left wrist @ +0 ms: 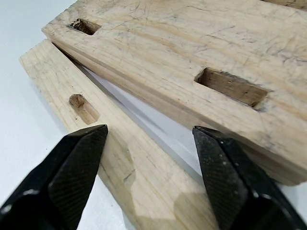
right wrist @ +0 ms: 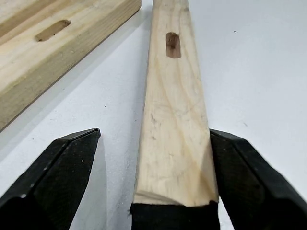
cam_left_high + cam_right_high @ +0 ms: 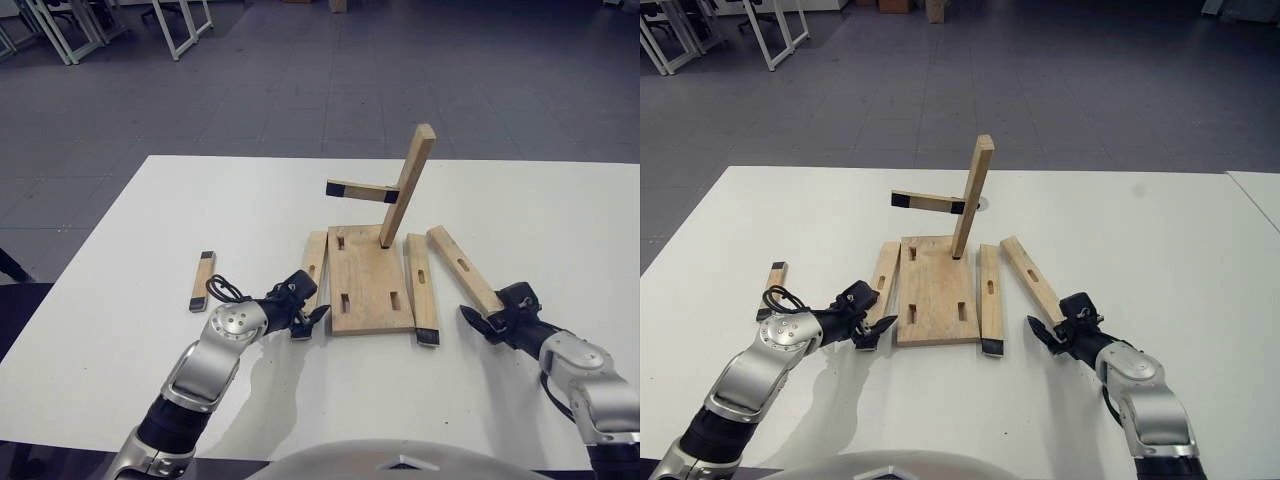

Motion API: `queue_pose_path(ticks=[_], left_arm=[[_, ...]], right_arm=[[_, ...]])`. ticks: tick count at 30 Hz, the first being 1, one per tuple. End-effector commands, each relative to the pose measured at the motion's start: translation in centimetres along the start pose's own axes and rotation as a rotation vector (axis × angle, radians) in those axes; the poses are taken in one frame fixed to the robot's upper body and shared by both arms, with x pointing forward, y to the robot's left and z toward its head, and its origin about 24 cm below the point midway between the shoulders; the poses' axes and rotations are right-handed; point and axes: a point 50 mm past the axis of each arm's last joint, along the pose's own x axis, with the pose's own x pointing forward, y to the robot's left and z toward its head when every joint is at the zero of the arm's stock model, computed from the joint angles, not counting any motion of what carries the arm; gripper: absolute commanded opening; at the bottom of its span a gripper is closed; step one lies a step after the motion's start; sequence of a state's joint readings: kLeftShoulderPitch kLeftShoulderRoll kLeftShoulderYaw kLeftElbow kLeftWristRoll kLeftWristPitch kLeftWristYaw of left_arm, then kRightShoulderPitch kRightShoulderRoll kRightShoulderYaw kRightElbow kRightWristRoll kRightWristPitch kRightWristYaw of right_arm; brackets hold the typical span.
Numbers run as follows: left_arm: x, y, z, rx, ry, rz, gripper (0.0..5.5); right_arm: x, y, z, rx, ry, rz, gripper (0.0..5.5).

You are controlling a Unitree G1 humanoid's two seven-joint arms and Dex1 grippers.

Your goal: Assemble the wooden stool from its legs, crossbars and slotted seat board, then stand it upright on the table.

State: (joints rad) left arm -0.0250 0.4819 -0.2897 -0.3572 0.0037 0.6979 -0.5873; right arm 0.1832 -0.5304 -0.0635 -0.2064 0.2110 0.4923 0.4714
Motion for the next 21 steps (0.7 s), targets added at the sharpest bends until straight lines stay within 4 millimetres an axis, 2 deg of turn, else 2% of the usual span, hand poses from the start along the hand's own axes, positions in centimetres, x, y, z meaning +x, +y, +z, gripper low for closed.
queue_pose_path(ticks=[1, 3, 9, 11, 14, 18, 21], left_arm=[[-0.3, 0.6, -1.1, -0.017, 0.051, 0.037, 3.29], [-0.8, 1.1, -2.1, -0.032, 0.092, 0.083, 3.29], [-1.4, 1.9, -4.0, -0.106, 0.149, 0.164, 3.29], [-1.5, 2.3, -4.4, -0.132, 0.162, 0.194, 3.29], [-1.7, 3.4, -5.2, -0.159, 0.176, 0.262, 3.29], [-1.7, 5.2, -4.8, -0.182, 0.138, 0.349, 3.29], [-1.8, 7.0, -2.5, -0.181, 0.003, 0.412, 3.29]], right_arm=[[0.3, -0.5, -0.8, -0.036, 0.039, -0.064, 3.89], [0.6, -0.4, -1.0, -0.023, 0.043, -0.075, 3.89], [1.3, -0.4, -1.9, 0.064, 0.07, -0.066, 2.89], [1.6, -0.5, -1.6, 0.071, 0.055, -0.061, 2.5], [2.3, -1.3, 0.8, 0.078, -0.042, -0.093, 2.04], [2.7, -2.5, 5.7, 0.136, -0.248, -0.144, 2.03], [2.2, -3.1, 9.8, 0.217, -0.428, -0.105, 2.03]])
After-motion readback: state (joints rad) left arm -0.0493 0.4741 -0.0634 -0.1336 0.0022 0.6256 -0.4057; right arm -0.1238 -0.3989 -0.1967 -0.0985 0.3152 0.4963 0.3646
